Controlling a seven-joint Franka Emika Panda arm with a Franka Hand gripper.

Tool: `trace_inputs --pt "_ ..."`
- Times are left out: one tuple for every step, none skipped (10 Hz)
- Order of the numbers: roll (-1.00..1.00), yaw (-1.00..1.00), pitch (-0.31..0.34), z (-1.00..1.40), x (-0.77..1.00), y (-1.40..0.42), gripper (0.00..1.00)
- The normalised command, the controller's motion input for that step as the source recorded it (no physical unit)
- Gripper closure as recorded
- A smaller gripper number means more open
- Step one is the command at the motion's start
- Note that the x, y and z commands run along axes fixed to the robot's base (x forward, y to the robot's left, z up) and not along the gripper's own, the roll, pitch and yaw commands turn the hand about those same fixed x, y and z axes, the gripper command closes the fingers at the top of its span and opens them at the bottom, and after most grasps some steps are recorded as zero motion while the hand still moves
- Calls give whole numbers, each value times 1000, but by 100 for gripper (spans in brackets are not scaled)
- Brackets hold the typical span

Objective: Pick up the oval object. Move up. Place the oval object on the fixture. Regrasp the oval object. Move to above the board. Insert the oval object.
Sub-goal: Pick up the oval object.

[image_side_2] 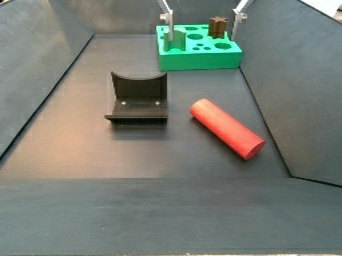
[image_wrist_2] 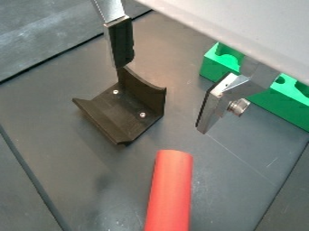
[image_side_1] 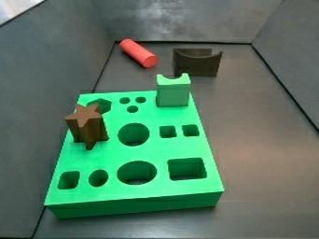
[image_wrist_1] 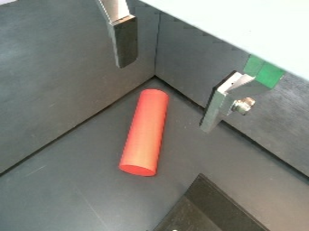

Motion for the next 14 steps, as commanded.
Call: trace_inputs --pt "71 374 -89 -657 0 51 0" --pt "0 694 -197 -791 -177 120 0" --pt "-34 831 -196 -714 0 157 0" --pt "0 811 -180 -649 0 194 0" --pt "20 817 -107 -500 0 94 0" --pt "20 754 -81 -426 0 66 0" --pt "0 731 -90 -409 0 20 0" --pt "0 700 -109 -463 -17 66 0" --pt "0 537 -104 -331 -260 43 0" --pt "24 503 -94 -354 -314 69 0" --pt "46 394 -90 -423 -297 117 0" --pt "20 346 -84 -414 -243 169 0" --pt "0 271 -86 -377 -123 169 0" --pt "0 249 -74 -414 -97 194 0"
